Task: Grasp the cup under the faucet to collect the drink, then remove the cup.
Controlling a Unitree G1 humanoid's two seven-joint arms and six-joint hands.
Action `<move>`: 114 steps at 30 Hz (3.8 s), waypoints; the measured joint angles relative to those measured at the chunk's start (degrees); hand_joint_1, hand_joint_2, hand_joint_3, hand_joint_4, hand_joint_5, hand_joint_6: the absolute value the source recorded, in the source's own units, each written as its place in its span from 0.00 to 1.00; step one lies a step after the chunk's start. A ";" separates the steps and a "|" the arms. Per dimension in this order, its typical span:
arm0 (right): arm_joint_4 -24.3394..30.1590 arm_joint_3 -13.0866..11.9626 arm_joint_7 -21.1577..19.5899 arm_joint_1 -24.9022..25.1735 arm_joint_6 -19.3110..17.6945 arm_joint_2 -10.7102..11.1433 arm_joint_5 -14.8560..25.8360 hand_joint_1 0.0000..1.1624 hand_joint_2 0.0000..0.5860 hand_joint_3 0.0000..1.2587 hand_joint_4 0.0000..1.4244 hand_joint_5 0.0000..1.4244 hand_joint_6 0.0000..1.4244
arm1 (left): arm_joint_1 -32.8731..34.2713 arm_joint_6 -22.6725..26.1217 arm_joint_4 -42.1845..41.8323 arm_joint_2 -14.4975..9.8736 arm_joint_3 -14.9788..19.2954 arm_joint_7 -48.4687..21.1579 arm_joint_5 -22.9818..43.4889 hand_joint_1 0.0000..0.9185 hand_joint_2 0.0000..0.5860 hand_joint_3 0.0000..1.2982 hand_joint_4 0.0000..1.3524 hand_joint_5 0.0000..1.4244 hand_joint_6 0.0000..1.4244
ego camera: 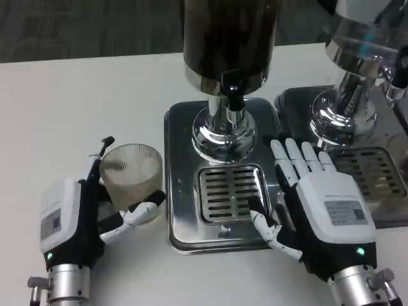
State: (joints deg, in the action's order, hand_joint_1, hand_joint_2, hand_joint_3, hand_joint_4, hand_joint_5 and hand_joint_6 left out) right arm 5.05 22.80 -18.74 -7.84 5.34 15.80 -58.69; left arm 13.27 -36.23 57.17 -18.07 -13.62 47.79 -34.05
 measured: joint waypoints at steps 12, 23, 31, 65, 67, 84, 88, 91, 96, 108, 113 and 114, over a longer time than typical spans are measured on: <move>-0.01 -0.02 0.04 0.01 -0.03 0.35 0.66 0.27 0.77 0.02 0.00 0.00 0.03 | -0.25 1.16 0.02 0.32 -1.20 7.18 -2.12 0.51 0.09 0.28 0.44 0.62 0.75; -0.05 -0.04 0.03 0.02 -0.03 0.34 0.70 0.27 0.77 0.02 0.00 0.00 0.03 | -0.24 1.90 -0.08 0.29 -2.78 10.64 -4.07 0.56 0.12 0.29 0.44 0.60 0.74; -0.07 -0.06 0.02 0.02 -0.02 0.23 0.68 0.27 0.77 0.02 0.00 0.00 0.03 | -0.25 2.10 -0.91 0.24 -3.06 12.17 -5.08 0.66 0.07 0.30 0.43 0.60 0.74; 4.56 -0.05 -1.93 -5.74 2.53 -1.68 -2.28 0.28 0.76 0.02 0.00 0.00 0.00 | 10.00 3.51 2.26 5.48 -11.14 10.45 -10.55 0.70 0.02 0.32 0.44 0.60 0.74; 5.01 -0.03 -1.93 -6.46 2.67 -1.75 -2.47 0.29 0.76 0.02 0.00 0.00 0.00 | 11.72 3.87 3.82 6.18 -12.10 10.22 -10.75 0.70 0.02 0.33 0.45 0.61 0.75; 10.96 -1.04 -0.17 -11.26 4.95 -1.55 -3.43 0.29 0.76 0.02 0.00 0.00 0.00 | 15.91 4.56 9.89 9.56 -15.52 9.04 -9.13 0.23 0.08 0.21 0.35 0.60 0.73; 10.94 -1.10 0.25 -11.12 4.95 -1.54 -3.42 0.29 0.76 0.02 0.00 0.00 0.00 | 14.98 2.60 9.52 9.00 -15.54 8.98 -8.95 0.08 0.05 0.17 0.30 0.58 0.67; 10.63 -1.19 0.52 -10.49 4.93 -1.55 -3.38 0.29 0.76 0.02 0.00 0.00 0.00 | 13.94 1.11 9.00 8.08 -15.11 8.78 -8.76 0.00 0.03 0.16 0.27 0.56 0.66; 8.73 -1.67 0.93 -9.00 4.76 -1.47 -2.62 0.29 0.76 0.02 0.00 0.00 0.00 | 13.51 -0.26 7.84 6.76 -13.31 8.75 -6.83 0.00 0.02 0.14 0.25 0.54 0.64; 6.46 -2.29 0.93 -6.51 4.05 -1.35 -1.52 0.25 0.71 0.01 0.00 0.00 0.00 | 7.29 -6.21 -3.21 1.10 -6.18 2.28 0.64 0.00 0.05 0.04 0.02 0.19 0.16; 5.70 -2.87 0.91 -6.07 3.63 -1.20 -0.41 0.22 0.69 0.01 0.00 0.00 0.00 | 2.30 -11.31 -14.14 -2.62 -2.56 -10.25 8.72 0.00 0.10 0.02 0.02 0.16 0.12; 5.43 -3.09 0.90 -5.92 3.54 -1.19 -0.16 0.22 0.69 0.01 0.00 0.00 0.00 | 1.39 -12.78 -16.22 -3.52 -2.31 -14.66 11.13 0.00 0.10 0.03 0.02 0.16 0.12</move>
State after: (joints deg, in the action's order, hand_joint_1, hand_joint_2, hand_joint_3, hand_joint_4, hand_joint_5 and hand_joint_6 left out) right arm 10.48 19.71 -17.84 -13.76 8.89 14.61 -58.85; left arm 14.66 -49.00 40.96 -21.59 -15.93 33.13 -22.92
